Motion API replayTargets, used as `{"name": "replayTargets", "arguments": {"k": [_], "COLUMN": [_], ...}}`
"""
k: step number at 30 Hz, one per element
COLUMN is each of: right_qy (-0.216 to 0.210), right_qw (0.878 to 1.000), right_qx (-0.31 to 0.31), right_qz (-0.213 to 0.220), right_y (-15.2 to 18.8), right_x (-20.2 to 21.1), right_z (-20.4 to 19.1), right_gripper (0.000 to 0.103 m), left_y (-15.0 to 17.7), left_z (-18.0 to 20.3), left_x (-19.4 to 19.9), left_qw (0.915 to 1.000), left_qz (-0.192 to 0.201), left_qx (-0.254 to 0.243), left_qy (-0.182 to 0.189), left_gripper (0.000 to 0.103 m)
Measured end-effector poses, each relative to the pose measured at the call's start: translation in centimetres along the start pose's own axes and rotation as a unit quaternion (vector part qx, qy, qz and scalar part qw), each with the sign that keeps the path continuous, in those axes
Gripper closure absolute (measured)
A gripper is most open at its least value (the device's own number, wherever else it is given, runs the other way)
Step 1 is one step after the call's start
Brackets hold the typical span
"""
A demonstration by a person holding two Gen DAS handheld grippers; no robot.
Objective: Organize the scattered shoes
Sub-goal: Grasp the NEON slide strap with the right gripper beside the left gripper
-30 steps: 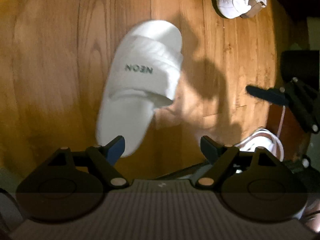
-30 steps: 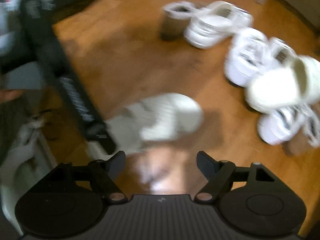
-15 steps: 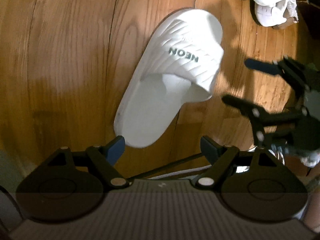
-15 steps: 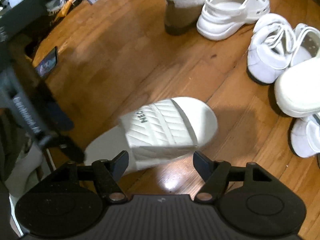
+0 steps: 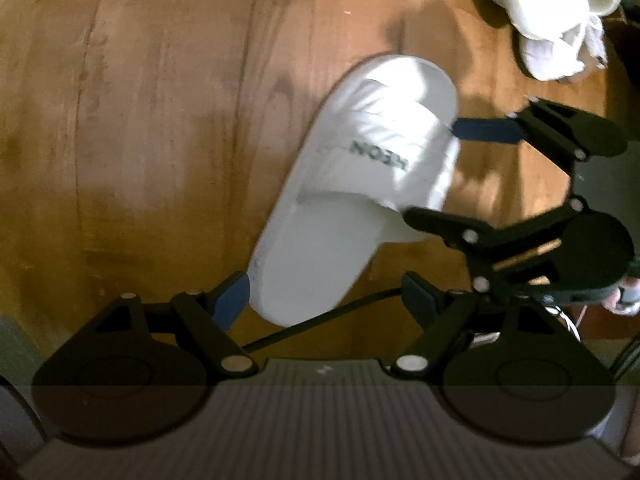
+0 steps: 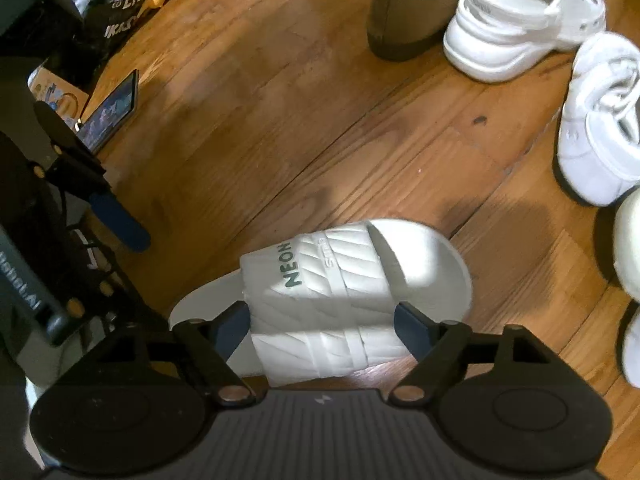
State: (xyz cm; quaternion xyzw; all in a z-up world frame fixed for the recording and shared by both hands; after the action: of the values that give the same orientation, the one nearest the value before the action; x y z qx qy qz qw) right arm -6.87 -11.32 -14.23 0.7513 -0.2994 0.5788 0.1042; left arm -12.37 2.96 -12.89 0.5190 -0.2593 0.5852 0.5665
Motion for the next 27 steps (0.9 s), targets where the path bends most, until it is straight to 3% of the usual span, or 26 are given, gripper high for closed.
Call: {"name": "replayTargets", "arguments": {"k": [14,23,25,27], "right_qy": [0.004,0.070,0.083,0.105], "right_qw": [0.999,0.996,0.994,0.983], "right_qx": [-0.040,-0.034,-0.064,-0.138], "right_qz": [0.007,-0.033,-0.036,-0.054], "right_y": [0.2,0.1,0.1,0.5], "right_x": [-1.4,-2.9,-2.4,-1.6], "right_z": [0.3,-1.2,-0.9,0.3], "right_gripper": [0.008,0.014,0.014,0.014], "left_y": [-0.9,-1.2,-1.2,-1.4], "left_z": [0.7,0.6,0.7,1.1], "left_x": [-0.1,0.6,0.9,1.4], "left_qw": [0.9998,0.9997,0.9997,0.9994], "left_qz": [0.011,0.017,0.021,0.029], "left_qx": [-0.010,-0.007,-0.005,-0.011], "left_qy": [-0.012,-0.016,-0.014,-0.011], "left_gripper": [0.020,0.020,0.020,0.020]}}
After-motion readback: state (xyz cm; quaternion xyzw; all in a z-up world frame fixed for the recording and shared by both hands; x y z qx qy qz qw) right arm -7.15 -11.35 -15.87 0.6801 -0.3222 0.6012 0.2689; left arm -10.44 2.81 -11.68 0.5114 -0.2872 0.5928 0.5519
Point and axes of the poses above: each gripper's, at about its wrist camera, not at the fingertips, and x roughly against the way its jaws point, z to its right, y to its underside, the point moved 2 cm from there along -x, roughly the way its jaws point
